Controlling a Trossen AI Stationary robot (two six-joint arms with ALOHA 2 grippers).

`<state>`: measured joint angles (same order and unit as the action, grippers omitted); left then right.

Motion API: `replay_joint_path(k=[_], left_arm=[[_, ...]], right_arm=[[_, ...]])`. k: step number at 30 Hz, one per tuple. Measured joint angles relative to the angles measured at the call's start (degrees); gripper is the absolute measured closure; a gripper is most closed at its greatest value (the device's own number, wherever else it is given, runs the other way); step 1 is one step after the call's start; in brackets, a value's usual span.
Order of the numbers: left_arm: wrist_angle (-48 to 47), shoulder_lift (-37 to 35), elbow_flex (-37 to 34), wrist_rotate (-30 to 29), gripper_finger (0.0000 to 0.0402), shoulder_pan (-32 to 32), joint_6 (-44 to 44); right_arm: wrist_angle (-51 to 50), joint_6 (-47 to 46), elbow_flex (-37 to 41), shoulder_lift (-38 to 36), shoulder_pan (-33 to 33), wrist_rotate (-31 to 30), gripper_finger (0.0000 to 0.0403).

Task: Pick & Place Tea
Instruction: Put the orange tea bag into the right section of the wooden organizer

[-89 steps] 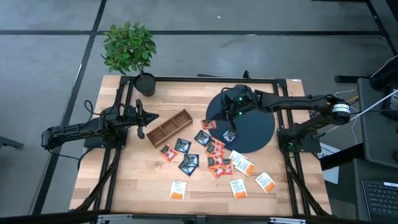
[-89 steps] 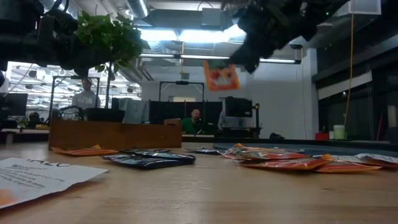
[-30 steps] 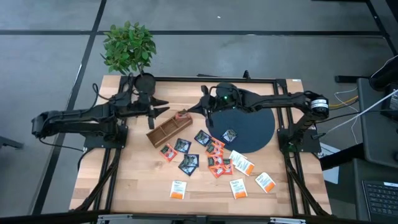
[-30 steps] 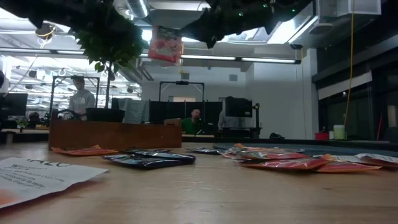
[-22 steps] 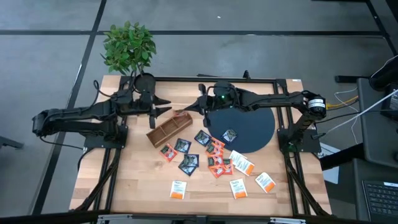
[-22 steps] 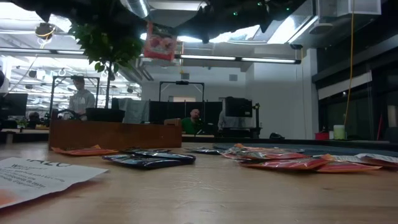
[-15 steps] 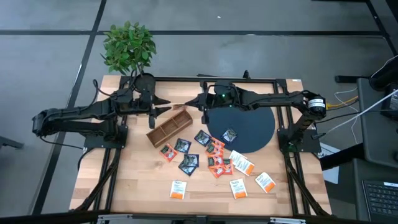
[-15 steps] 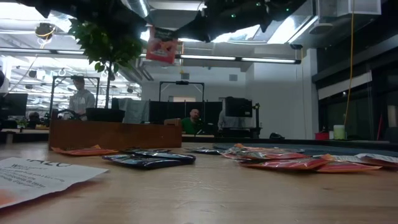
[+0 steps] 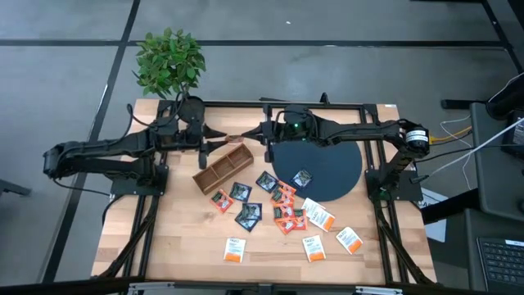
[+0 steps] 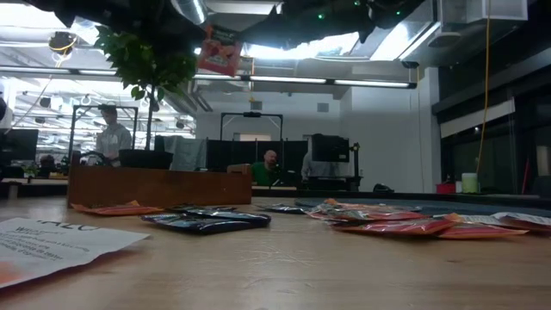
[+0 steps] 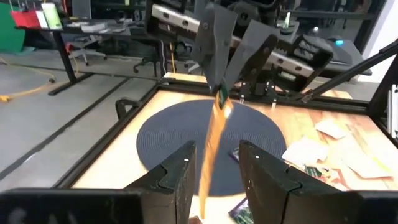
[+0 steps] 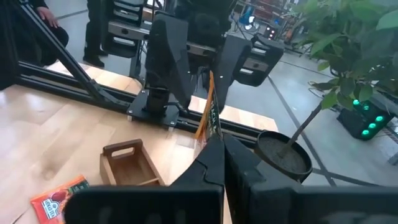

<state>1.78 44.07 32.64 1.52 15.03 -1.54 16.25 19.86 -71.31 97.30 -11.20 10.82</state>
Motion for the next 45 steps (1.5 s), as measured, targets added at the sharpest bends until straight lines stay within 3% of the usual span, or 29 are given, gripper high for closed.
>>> replay_joint_path(k=[26, 35, 39, 45], left_arm=[[5.99, 1.69, 0.0, -0.42, 0.0324, 0.0, 1.88], [5.73, 1.69, 0.0, -0.17, 0.0395, 0.0, 1.56], [4.52, 1.69, 0.0, -2.58, 0.0399, -0.24, 0.31], [0.15, 1.69, 0.0, -11.98, 0.0399, -5.63, -3.54]], right_arm=[[0.63, -0.74, 0.0, -0.04, 0.0, 1.33, 0.0403], [0.68, -2.93, 0.0, -0.04, 0.0, 1.3, 0.0376], [0.7, -4.86, 0.0, -0.04, 0.0, 0.85, 0.0359], [-3.17, -6.02, 0.0, -0.09, -0.83, -4.18, 0.033]])
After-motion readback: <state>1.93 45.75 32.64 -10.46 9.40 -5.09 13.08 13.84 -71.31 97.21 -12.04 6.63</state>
